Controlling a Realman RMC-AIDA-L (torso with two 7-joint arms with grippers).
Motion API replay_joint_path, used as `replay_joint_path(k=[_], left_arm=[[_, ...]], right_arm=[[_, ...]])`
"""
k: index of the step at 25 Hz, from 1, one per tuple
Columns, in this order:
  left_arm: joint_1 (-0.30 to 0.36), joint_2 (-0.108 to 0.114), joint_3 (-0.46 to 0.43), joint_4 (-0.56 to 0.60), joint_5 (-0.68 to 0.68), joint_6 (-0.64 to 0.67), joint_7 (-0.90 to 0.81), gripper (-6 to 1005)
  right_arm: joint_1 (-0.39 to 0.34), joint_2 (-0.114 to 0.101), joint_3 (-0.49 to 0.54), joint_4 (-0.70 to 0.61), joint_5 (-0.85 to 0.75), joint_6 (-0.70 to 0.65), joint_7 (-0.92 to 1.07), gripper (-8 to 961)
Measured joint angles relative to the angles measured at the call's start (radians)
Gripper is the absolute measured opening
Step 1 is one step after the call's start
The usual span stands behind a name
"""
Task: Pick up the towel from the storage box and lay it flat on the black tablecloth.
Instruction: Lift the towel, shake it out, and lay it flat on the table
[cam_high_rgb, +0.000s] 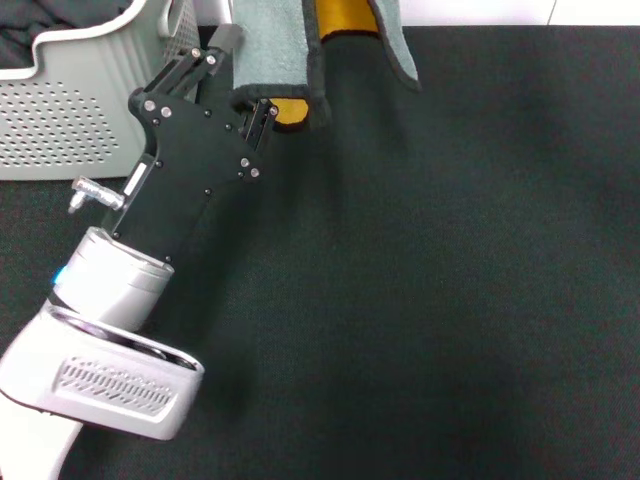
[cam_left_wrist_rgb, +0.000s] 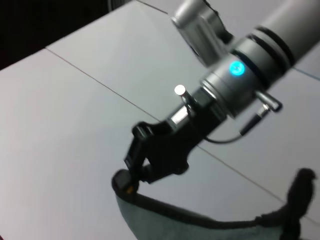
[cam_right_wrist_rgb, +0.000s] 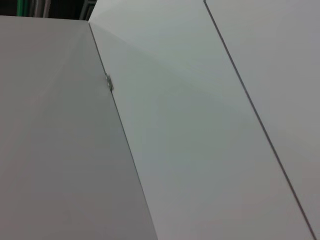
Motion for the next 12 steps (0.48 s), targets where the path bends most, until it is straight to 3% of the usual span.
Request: replay_joint_path(k=[12], left_arm=[[0.0, 0.0, 0.0, 0.003, 0.016, 0.026, -0.024, 344]], right_arm=[[0.008, 0.0, 0.001, 0.018, 0.0, -0.012, -0.006, 7]])
